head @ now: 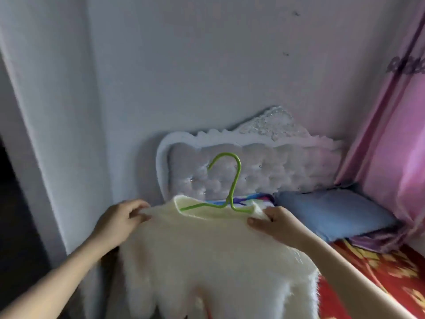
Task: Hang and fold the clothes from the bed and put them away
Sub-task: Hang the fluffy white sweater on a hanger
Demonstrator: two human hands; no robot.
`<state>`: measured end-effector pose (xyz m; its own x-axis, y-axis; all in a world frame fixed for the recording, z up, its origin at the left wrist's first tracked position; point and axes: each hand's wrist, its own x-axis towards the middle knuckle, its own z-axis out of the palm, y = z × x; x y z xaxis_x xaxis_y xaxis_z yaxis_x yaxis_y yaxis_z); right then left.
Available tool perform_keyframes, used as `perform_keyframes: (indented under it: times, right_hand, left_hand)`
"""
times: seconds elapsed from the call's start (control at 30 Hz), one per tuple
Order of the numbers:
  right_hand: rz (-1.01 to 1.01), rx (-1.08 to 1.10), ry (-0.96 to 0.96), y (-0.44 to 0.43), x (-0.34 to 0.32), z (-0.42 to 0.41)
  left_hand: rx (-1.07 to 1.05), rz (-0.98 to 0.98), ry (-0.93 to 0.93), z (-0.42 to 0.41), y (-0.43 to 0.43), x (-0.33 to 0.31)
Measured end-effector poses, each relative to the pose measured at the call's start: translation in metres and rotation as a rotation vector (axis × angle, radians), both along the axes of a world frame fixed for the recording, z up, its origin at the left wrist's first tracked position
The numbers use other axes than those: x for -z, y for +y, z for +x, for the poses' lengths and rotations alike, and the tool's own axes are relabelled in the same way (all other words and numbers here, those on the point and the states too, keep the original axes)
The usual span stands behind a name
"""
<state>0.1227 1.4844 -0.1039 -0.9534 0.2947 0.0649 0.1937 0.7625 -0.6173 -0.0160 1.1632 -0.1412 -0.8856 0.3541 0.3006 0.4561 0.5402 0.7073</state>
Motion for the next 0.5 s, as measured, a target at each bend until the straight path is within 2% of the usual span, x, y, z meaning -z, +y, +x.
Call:
perform_keyframes:
  times: [0.13, 0.3, 0.5]
  right_hand:
    - [0.051, -0.258, -0.010, -0.089, -0.003, -0.044]
    - [-0.007, -0.450, 0.078, -0.178, -0.029, -0.074]
    - [-0.239, -0.502, 0.208, -0.273, -0.048, -0.117]
  left_hand:
    - [-0.246, -0.021, -0.034, 0.019, -0.101, 0.005]
    - [-0.509, -0.010, 0.149, 0.029, -0.187, -0.012]
    - [-0.639, 0.291, 0.204, 0.020, -0.280, -0.034]
